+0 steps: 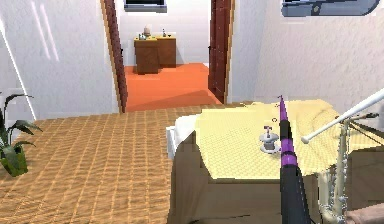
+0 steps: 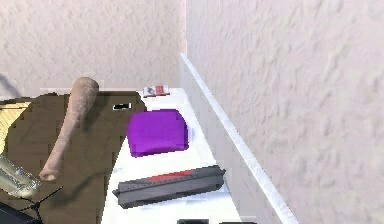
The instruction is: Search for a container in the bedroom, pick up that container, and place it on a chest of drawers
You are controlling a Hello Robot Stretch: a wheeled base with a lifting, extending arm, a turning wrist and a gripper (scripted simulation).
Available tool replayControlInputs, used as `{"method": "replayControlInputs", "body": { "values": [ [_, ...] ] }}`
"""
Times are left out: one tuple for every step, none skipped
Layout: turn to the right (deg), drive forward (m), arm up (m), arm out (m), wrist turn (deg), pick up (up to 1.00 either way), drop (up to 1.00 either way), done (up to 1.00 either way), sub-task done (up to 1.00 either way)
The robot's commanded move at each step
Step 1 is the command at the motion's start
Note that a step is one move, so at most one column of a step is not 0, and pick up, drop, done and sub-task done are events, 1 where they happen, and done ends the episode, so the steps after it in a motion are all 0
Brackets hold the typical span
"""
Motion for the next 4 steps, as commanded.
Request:
{"method": "replayControlInputs", "body": {
  "values": [
    [0.0,0.0,0.0,0.26,0.0,0.0,0.0,0.0,0.0],
    [0.0,0.0,0.0,0.0,45.0,0.0,0.0,0.0,0.0],
    [0.0,0.0,0.0,0.0,45.0,0.0,0.0,0.0,0.0],
    [0.0,0.0,0.0,0.0,42.0,0.0,0.0,0.0,0.0]
  ]
}}
